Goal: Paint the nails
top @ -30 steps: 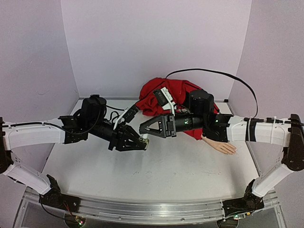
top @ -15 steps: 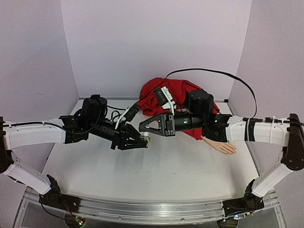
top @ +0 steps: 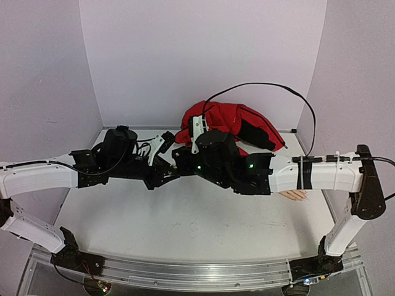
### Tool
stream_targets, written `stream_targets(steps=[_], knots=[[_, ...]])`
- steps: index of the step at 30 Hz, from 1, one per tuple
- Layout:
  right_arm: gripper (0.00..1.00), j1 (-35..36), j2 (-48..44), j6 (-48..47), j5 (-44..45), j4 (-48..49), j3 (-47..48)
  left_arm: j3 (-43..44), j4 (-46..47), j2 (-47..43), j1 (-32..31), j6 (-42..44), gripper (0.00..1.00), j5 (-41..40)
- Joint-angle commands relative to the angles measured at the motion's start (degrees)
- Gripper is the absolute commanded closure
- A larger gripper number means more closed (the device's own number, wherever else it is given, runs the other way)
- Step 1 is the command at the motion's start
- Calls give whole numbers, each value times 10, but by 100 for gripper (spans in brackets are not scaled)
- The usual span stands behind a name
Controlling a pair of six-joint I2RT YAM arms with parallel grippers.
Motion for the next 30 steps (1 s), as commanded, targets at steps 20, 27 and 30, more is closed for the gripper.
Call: stream_targets(steps=[20,27,30], knots=[[23,-144,-158,-84,-574,92,-119,7,113,-11,32,-30,100,336],[44,-144,-119,-59,-636,145,-103,17,112,0,18,-37,100,389],[52,-144,-106,-55,-663,152,-98,18,112,2,12,-38,100,390]])
